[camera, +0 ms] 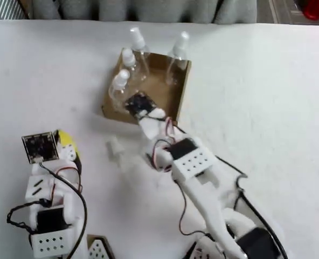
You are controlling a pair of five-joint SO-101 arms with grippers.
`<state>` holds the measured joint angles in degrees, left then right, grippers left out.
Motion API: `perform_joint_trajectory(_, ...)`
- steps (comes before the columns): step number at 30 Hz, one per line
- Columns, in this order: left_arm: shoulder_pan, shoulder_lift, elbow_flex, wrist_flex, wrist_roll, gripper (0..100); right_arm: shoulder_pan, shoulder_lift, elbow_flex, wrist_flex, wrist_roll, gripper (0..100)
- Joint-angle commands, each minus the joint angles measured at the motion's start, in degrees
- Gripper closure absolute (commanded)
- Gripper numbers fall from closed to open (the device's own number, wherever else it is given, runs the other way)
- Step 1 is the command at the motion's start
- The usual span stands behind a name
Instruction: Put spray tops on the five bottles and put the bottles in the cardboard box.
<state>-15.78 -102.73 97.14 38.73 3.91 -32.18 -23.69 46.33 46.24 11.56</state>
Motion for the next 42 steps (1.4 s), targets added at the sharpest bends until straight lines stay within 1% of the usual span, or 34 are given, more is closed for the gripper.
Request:
perform_joint_trajectory(1,-0.2,0.7,0.0,-0.4,-0.9,98,3.6,-7.1,-0.9,8.5,0.5,97.9)
perform_joint_trajectory(7,-0.3,0.7,0.0,-0.4,-0.9,98,10.2,-14.4,-0.9,20.1,1.0,97.9)
perform_joint_trajectory(11,-0.1,0.7,0.0,-0.4,-0.9,98,11.0,-18.5,1.7,20.8,1.0,97.9)
perform_joint_trajectory(17,-0.2,0.7,0.0,-0.2,-0.9,98,3.9,-23.3,3.7,10.3,0.4,97.9)
perform_joint_trajectory(21,-0.4,0.7,0.0,-0.2,-0.9,98,0.7,-22.6,4.0,2.8,0.4,97.9)
perform_joint_trajectory(25,-0.3,0.8,0.0,-0.2,-0.9,98,-1.7,-17.6,6.1,-8.6,0.4,97.9)
perform_joint_trajectory(28,-0.2,0.8,0.0,-0.2,-0.9,98,-3.2,-11.5,6.0,-15.2,0.4,97.9)
perform_joint_trajectory(33,-0.2,0.8,0.0,-0.3,-0.9,98,-4.1,-1.3,5.9,-26.8,0.6,97.9)
perform_joint_trajectory(36,-0.2,0.8,0.0,-0.3,-0.9,98,-3.8,5.4,3.4,-29.6,0.7,97.9)
perform_joint_trajectory(40,-0.2,0.8,0.0,-0.4,-0.9,98,-3.7,13.1,-0.5,-29.2,0.8,97.9)
perform_joint_trajectory(42,-0.2,0.8,0.0,-0.4,-0.9,98,-3.6,14.2,-1.0,-29.1,0.8,97.9)
